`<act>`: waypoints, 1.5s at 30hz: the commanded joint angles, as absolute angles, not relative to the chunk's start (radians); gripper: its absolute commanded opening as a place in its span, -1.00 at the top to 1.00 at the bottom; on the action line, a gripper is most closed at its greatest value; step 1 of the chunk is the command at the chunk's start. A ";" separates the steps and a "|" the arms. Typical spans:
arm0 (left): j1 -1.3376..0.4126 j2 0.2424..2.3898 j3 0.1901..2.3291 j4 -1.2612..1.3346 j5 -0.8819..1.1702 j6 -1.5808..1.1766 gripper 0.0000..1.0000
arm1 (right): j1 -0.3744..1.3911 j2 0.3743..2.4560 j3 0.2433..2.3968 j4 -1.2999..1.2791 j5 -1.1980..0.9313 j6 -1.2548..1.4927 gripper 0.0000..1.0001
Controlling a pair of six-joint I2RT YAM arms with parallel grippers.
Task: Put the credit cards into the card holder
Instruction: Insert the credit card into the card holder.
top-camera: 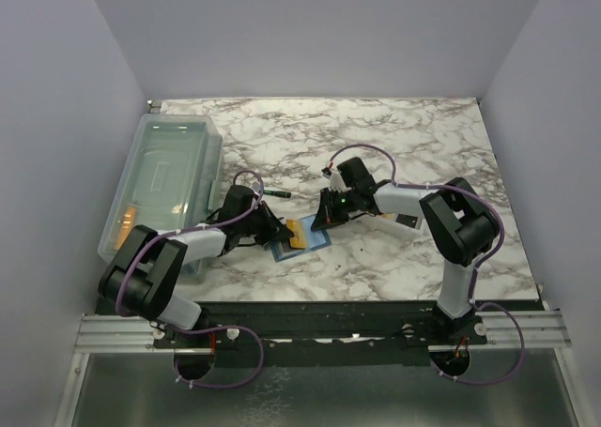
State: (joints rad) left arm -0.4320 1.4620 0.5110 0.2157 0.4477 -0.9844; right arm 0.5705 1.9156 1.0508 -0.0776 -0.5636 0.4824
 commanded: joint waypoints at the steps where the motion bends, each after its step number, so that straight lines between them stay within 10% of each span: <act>1: -0.426 1.501 0.494 0.305 0.416 -1.023 1.00 | 0.577 1.953 1.014 -0.111 -0.498 0.466 0.99; 14: -0.426 1.530 0.457 0.381 0.435 -1.086 1.00 | 0.577 1.902 1.025 -0.173 -0.458 0.520 0.99; 24: -0.427 1.567 0.437 0.430 0.449 -1.094 1.00 | 0.576 1.848 1.055 -0.338 -0.345 0.478 0.45; 33: -0.443 1.585 0.442 0.437 0.443 -1.083 1.00 | 0.577 1.896 1.013 -0.285 -0.371 0.480 0.95; 45: -0.562 1.598 0.474 0.451 0.274 -1.081 0.91 | 0.577 1.871 0.956 -0.224 -0.408 0.527 0.99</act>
State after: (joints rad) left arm -0.5400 1.5692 0.4618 0.4812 0.3557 -1.1019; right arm 0.5663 1.8431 1.0065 -0.1814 -0.4618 0.5354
